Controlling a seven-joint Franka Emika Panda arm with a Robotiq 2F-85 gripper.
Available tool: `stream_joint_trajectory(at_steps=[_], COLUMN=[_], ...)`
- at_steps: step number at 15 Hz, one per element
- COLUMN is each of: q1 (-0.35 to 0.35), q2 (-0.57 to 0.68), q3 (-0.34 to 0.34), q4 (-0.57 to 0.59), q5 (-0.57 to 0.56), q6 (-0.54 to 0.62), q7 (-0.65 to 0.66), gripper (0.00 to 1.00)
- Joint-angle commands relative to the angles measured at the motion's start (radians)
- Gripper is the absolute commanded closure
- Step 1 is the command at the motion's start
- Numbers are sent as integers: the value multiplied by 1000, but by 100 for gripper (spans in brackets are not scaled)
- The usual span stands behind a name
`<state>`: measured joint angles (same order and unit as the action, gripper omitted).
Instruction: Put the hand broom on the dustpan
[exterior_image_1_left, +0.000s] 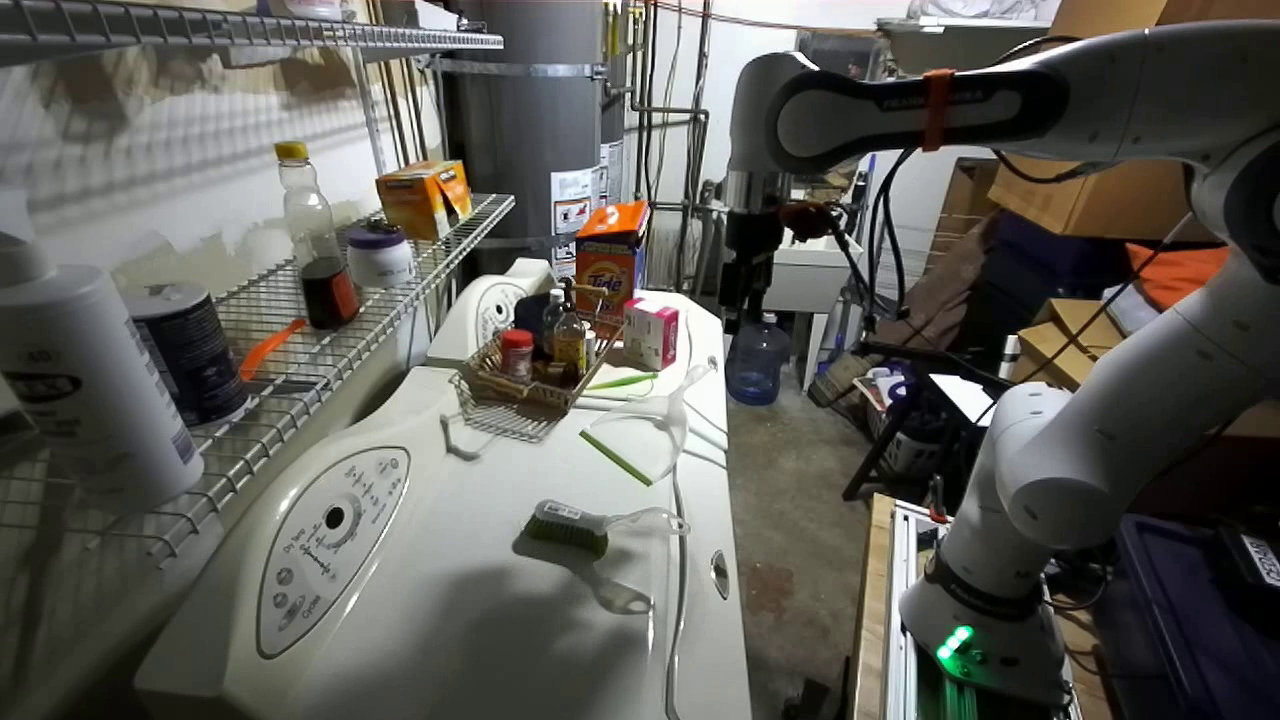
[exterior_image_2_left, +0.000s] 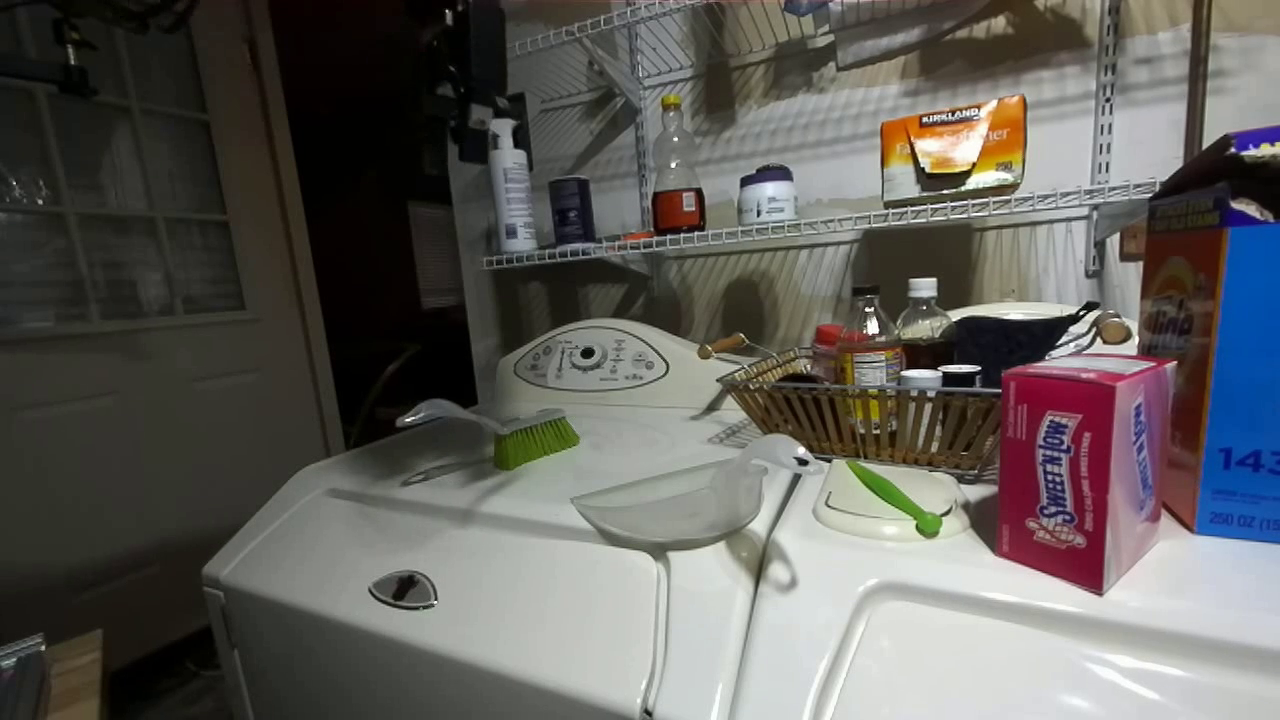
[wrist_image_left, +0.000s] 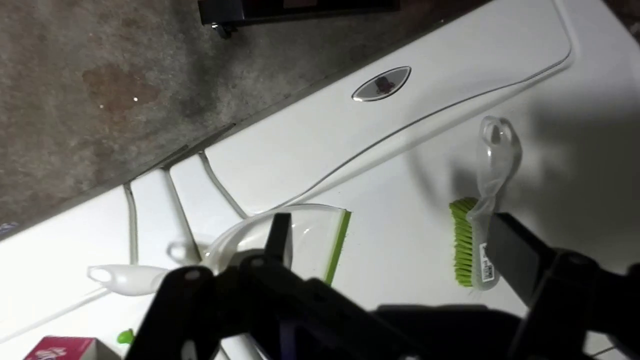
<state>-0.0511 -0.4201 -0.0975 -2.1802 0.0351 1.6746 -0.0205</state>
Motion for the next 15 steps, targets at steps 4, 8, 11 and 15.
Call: stream_joint_trajectory(at_steps=[4,8,11,15], q1=[72,99,127,141], q2=[212,293,331,346], q3=[108,180,220,225], q4=[86,77,50,37], q5=[71,32,4,-28], q6=[36,64,126,145], q7=[77,236,267,233], gripper=[0,0,0,0])
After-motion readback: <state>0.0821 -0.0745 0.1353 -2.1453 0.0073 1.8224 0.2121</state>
